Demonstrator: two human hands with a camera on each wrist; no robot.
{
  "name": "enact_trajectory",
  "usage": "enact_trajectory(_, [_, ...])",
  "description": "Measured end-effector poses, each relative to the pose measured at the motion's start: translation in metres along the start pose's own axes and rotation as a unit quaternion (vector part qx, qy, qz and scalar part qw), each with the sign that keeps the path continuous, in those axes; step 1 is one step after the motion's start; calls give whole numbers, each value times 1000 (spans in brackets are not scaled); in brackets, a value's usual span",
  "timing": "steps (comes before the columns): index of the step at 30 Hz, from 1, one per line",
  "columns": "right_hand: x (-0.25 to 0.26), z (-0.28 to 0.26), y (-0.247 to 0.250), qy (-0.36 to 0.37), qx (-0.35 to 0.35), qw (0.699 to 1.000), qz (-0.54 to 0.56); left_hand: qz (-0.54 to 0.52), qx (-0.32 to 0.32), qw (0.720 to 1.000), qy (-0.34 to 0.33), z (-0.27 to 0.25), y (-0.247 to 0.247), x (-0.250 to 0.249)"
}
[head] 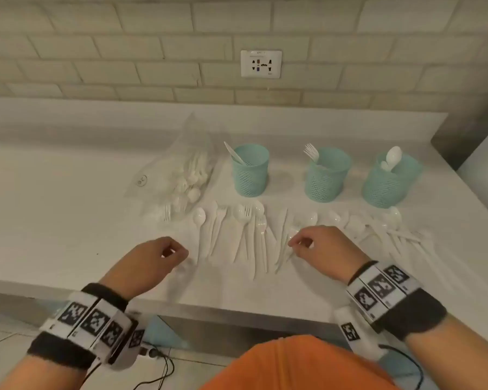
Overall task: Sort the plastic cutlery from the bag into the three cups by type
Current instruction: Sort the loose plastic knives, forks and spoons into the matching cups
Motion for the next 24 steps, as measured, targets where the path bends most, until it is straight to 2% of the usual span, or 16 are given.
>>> enact_trajectory(3, [5,34,-14,2,7,998,-55,97,-41,994,-2,36,3,-13])
enact_trajectory(8, [3,61,-40,-24,71,984,-159,220,30,972,73,71,-18,-11])
enact_trajectory(10, [5,67,-44,-17,78,979,-188,222,47,970,88,76,-21,-15])
enact_trajectory(14, [16,74,-51,13,96,975,-199,206,37,973,94,85,-20,-26])
enact_trajectory(21, [29,79,-68,32,133,985,-101,80,82,989,90,90,-33,-26])
enact_trajectory(24, [43,77,-72,73,176,981,-36,86,87,990,64,87,-38,-31])
Point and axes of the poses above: each hand's wrist, its own z-axis towards the middle knuckle, its own y-axis out of the back of the hand, x = y × z, the point moved 9 cm from there along z, towards the middle knuckle, and after that the axes turned 9 degrees about y, right-handed, at the moved point
